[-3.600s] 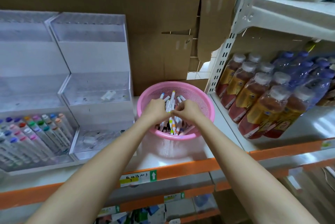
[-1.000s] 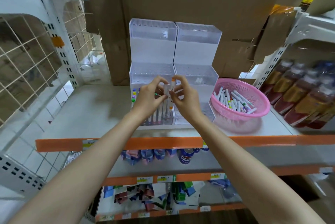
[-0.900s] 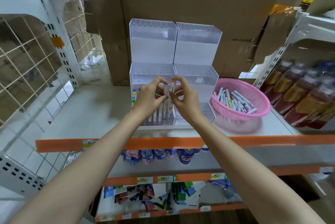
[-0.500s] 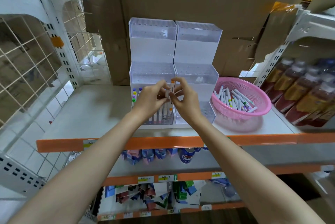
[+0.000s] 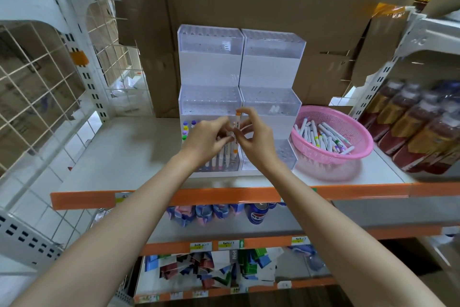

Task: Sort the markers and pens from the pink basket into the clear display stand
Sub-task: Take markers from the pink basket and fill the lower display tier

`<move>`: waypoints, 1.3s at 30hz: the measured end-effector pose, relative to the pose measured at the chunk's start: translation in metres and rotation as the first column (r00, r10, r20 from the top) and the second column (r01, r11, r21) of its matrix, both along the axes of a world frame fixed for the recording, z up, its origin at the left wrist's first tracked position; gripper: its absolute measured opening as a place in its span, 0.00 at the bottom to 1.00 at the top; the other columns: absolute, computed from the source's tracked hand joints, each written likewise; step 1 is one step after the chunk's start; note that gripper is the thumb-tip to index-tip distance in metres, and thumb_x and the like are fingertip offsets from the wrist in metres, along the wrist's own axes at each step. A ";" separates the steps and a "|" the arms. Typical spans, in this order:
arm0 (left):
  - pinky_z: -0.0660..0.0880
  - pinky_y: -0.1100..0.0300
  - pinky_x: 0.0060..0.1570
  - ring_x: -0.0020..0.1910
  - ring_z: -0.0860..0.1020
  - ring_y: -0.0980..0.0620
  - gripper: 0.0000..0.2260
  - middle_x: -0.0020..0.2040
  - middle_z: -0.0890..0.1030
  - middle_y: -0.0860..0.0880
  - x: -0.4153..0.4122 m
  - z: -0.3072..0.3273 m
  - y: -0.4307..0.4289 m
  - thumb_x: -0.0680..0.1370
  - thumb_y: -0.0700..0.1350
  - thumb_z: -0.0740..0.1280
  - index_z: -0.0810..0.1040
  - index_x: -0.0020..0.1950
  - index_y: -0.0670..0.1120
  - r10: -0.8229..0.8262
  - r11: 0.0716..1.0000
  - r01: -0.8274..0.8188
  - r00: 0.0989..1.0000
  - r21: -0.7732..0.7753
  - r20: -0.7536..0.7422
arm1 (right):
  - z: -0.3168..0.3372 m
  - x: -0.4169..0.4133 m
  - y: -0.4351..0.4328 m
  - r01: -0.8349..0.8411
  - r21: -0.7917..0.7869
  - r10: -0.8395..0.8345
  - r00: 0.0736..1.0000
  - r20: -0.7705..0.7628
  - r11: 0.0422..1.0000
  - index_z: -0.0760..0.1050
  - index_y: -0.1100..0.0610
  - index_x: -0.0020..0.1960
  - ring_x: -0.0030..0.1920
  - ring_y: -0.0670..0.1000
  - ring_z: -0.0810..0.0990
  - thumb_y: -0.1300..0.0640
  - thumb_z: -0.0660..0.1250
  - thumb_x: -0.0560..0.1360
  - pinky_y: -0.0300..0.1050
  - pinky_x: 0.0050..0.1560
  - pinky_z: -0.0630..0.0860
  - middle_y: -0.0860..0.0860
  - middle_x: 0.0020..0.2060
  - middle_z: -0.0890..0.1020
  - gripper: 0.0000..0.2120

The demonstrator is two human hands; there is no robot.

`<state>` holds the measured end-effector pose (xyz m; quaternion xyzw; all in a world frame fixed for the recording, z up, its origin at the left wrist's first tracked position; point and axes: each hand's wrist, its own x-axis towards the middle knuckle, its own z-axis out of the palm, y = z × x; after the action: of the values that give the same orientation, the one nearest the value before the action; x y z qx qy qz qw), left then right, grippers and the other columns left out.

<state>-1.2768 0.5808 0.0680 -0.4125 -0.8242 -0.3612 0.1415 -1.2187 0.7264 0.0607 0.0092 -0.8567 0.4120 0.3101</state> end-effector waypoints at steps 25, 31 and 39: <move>0.73 0.57 0.40 0.40 0.78 0.48 0.07 0.41 0.81 0.45 0.004 0.001 0.003 0.72 0.40 0.73 0.77 0.45 0.41 -0.030 0.995 0.022 0.997 -0.099 -0.077 | 0.001 0.005 0.002 0.014 -0.008 -0.014 1.000 0.008 1.000 0.72 0.54 0.62 0.40 0.46 0.81 0.62 0.70 0.74 0.45 0.40 0.80 0.46 0.38 0.78 0.18; 0.73 0.55 0.40 0.42 0.78 0.44 0.08 0.42 0.79 0.44 0.003 -0.005 0.001 0.70 0.39 0.75 0.77 0.44 0.40 -0.005 0.989 -0.022 0.984 -0.149 -0.178 | 0.001 0.005 0.004 0.017 -0.013 -0.017 1.000 0.013 1.000 0.71 0.53 0.62 0.40 0.46 0.81 0.62 0.70 0.74 0.45 0.40 0.80 0.44 0.37 0.78 0.18; 0.72 0.52 0.45 0.49 0.78 0.44 0.10 0.52 0.78 0.45 0.008 -0.008 -0.004 0.67 0.44 0.76 0.80 0.45 0.45 0.086 0.969 -0.169 0.913 -0.179 -0.399 | 0.001 0.009 0.004 0.009 0.005 -0.009 1.000 0.029 1.000 0.70 0.55 0.62 0.39 0.47 0.82 0.63 0.70 0.75 0.43 0.41 0.79 0.48 0.39 0.80 0.18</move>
<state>-1.2688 0.5772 0.0597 -0.4334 -0.8386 -0.1733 0.2809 -1.2097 0.7307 0.0615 0.0001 -0.8623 0.4085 0.2993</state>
